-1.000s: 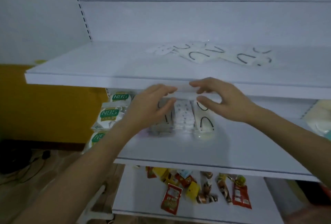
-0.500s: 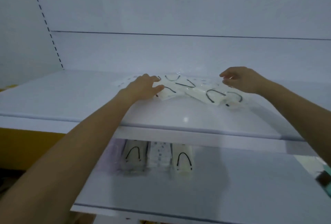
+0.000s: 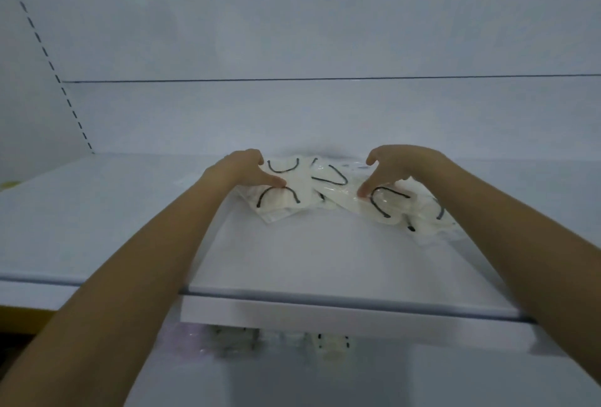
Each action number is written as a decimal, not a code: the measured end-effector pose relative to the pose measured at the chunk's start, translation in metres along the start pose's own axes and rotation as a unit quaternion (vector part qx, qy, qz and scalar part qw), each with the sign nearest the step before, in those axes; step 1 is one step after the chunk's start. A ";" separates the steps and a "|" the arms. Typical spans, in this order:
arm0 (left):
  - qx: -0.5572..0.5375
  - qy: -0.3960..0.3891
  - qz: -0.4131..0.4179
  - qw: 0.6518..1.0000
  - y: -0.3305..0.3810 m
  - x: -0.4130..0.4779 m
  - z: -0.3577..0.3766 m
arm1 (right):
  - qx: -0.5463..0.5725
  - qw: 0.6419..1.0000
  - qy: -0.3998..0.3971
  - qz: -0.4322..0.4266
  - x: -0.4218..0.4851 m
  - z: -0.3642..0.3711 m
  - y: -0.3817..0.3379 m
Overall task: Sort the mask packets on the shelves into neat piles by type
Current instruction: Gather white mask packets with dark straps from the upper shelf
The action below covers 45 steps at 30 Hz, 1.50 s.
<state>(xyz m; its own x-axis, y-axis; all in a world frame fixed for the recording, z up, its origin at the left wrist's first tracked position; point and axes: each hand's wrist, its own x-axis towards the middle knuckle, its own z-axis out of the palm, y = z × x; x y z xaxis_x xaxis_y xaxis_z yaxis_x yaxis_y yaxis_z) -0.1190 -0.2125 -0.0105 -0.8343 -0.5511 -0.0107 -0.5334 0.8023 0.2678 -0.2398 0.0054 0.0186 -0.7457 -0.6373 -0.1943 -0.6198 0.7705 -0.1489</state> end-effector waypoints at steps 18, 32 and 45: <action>-0.484 0.076 0.093 0.867 0.007 0.001 -0.001 | 0.635 0.757 0.148 -0.042 0.000 0.015 -0.011; -0.441 0.249 0.118 0.854 -0.025 0.019 -0.008 | 0.118 0.988 0.090 -0.033 0.033 0.032 -0.044; -0.417 0.293 0.062 0.858 -0.023 0.022 0.000 | 0.364 0.855 0.362 -0.077 0.031 0.015 -0.023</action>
<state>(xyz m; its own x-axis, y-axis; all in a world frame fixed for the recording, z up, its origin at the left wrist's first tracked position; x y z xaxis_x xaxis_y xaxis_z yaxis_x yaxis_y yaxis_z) -0.1246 -0.2430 -0.0171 -0.5337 -0.6899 0.4891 0.0432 0.5554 0.8305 -0.2444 -0.0320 0.0015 -0.7885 -0.3672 0.4933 -0.6039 0.3108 -0.7339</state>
